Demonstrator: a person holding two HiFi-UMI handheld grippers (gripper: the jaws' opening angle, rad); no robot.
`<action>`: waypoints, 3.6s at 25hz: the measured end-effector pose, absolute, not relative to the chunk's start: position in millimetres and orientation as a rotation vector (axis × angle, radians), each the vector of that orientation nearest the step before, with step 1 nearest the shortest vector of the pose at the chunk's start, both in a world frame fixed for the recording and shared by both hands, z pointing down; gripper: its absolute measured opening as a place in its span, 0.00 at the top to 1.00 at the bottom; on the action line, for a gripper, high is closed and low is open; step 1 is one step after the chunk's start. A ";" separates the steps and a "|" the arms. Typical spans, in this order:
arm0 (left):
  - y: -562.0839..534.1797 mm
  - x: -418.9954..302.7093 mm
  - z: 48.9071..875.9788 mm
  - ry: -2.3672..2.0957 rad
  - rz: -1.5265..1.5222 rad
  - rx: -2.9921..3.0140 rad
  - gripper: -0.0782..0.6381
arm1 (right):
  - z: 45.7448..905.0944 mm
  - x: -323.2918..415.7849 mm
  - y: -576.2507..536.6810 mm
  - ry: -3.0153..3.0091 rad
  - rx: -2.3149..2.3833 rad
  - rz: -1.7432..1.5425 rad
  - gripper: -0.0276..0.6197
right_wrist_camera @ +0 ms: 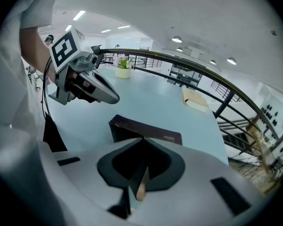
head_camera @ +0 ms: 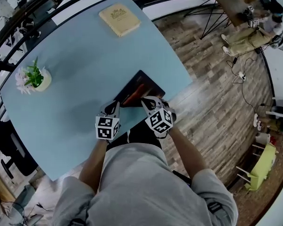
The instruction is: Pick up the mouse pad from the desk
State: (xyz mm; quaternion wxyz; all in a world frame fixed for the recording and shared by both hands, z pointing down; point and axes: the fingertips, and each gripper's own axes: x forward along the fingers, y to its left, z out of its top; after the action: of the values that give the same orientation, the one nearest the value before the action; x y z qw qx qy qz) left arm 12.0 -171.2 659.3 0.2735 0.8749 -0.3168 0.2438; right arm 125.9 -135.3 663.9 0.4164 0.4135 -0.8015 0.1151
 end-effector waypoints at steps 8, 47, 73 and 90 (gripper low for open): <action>-194.1 11.1 650.8 -1.041 0.619 2.279 0.87 | 661.3 130.6 -173.5 -2.100 0.897 0.210 0.93; -233.4 -40.7 556.2 -1.519 0.370 2.136 0.87 | 565.9 85.6 -261.8 -2.380 0.759 -0.003 0.93; -263.4 -98.6 456.9 -1.691 0.159 2.234 0.87 | 475.1 28.8 -302.0 -2.552 0.932 0.151 0.93; -271.5 -110.5 382.9 -1.791 0.005 2.286 0.87 | 404.4 -0.8 -313.5 -2.725 1.018 0.162 0.94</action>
State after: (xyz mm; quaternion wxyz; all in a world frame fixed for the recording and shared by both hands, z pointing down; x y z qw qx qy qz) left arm -110.5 -271.5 382.9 0.1186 0.7816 -0.6124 0.0018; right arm -0.8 -313.5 404.4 0.1137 0.3471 -0.9293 0.0552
